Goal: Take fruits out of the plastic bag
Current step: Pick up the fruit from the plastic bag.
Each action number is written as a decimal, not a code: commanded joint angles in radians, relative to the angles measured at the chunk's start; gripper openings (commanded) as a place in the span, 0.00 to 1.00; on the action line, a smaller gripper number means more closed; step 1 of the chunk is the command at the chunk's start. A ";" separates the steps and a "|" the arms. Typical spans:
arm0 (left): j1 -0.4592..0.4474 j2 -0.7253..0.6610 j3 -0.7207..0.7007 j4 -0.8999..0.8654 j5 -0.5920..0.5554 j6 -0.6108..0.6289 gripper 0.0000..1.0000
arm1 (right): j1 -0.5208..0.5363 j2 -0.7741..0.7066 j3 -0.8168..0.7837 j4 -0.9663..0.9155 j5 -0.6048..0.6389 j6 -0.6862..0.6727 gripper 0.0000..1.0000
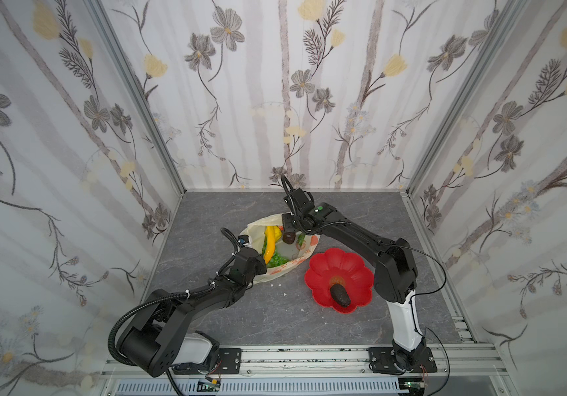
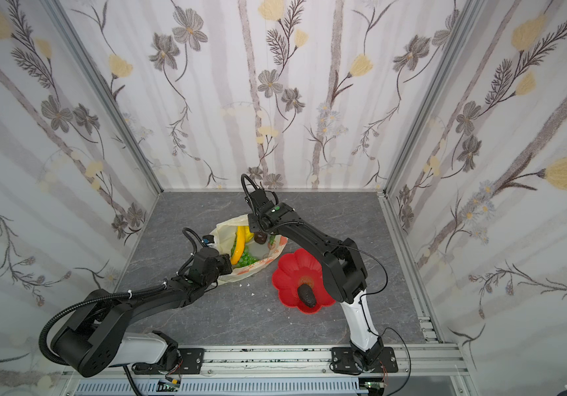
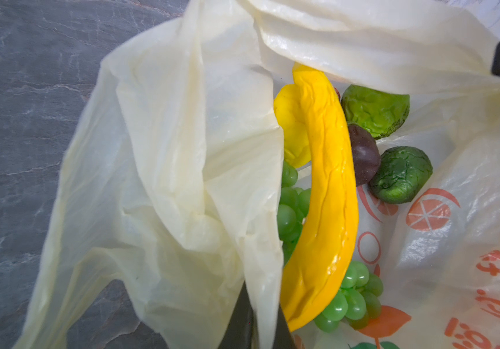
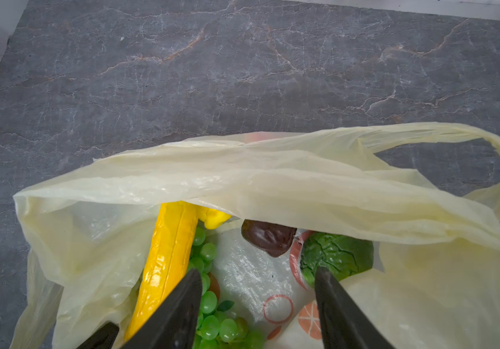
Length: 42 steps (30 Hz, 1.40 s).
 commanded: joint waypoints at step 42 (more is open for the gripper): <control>0.000 -0.014 -0.004 0.019 0.000 -0.008 0.09 | -0.097 0.334 0.285 0.075 0.175 -0.021 0.77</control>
